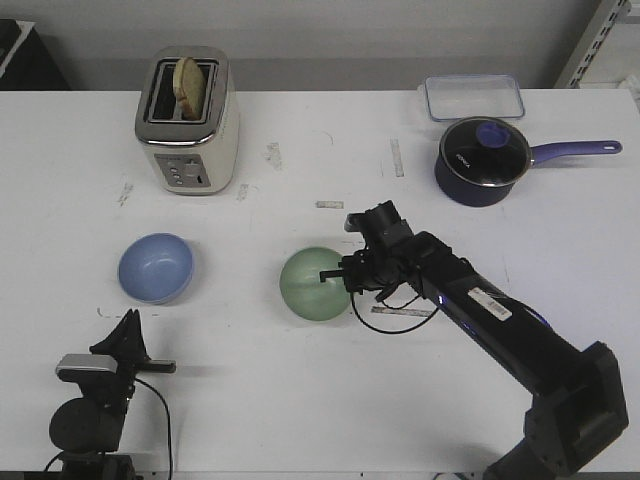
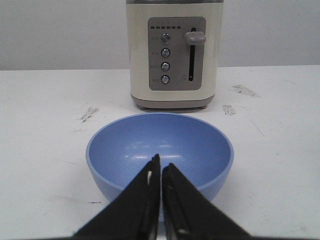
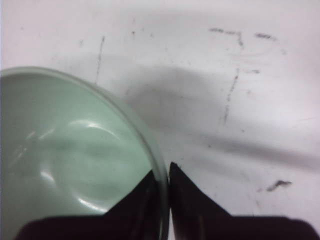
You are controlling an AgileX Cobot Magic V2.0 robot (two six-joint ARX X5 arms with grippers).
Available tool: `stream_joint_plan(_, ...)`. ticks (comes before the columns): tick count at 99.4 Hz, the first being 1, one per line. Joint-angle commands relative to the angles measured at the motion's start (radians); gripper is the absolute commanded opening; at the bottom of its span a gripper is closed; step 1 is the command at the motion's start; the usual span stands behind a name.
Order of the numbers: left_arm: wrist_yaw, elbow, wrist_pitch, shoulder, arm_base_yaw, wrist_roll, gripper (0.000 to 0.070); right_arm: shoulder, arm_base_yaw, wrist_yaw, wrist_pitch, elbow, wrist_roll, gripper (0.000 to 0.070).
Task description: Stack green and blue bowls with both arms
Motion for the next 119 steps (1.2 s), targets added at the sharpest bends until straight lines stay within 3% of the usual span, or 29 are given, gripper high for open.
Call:
stream_joint_plan(1,0.000,-0.021,0.012,-0.002,0.001,0.005,0.0001,0.032,0.012,0.000,0.014,0.016,0.022,0.0000)
stream_joint_plan(16,0.000,-0.021,0.012,-0.002,0.001,0.005,0.0001,0.044,0.018,0.009,0.018,0.016,0.034,0.0004)
stream_joint_plan(32,0.000,-0.021,0.012,-0.002,0.001,0.005,0.0001,0.045,0.005,0.031,0.013,0.016,0.050,0.0097)
stream_joint_plan(55,0.000,-0.021,0.012,-0.002,0.001,0.005,0.0001,0.041,-0.013,0.031,0.018,0.016,0.050,0.0155)
stream_joint_plan(66,0.000,-0.021,0.012,-0.002,0.001,0.005,0.0001,0.010,-0.021,0.035,0.017,0.016,0.046,0.0306)
stream_joint_plan(73,0.000,-0.021,0.012,-0.002,0.001,0.005,0.0001,-0.021,-0.027,0.034,0.020,0.016,0.035,0.0349)
stream_joint_plan(87,0.000,-0.021,0.012,-0.002,0.001,0.005,0.0001,-0.104,-0.040,0.038,0.027,0.014,-0.072,0.0347)
stream_joint_plan(99,0.000,-0.021,0.012,-0.002,0.001,0.005,0.0001,-0.184,-0.069,0.113,0.046,-0.008,-0.177,0.0316)
stream_joint_plan(103,0.000,-0.021,0.012,-0.002,0.001,0.005,0.0001,-0.213,-0.083,0.153,0.062,-0.026,-0.208,0.0266)
stream_joint_plan(114,0.000,-0.021,0.012,-0.002,0.001,0.005,0.0001,-0.307,-0.126,0.243,0.129,-0.098,-0.306,0.0024)
stream_joint_plan(119,0.000,-0.021,0.012,-0.002,0.001,0.005,0.0001,-0.353,-0.147,0.267,0.172,-0.142,-0.350,0.0000)
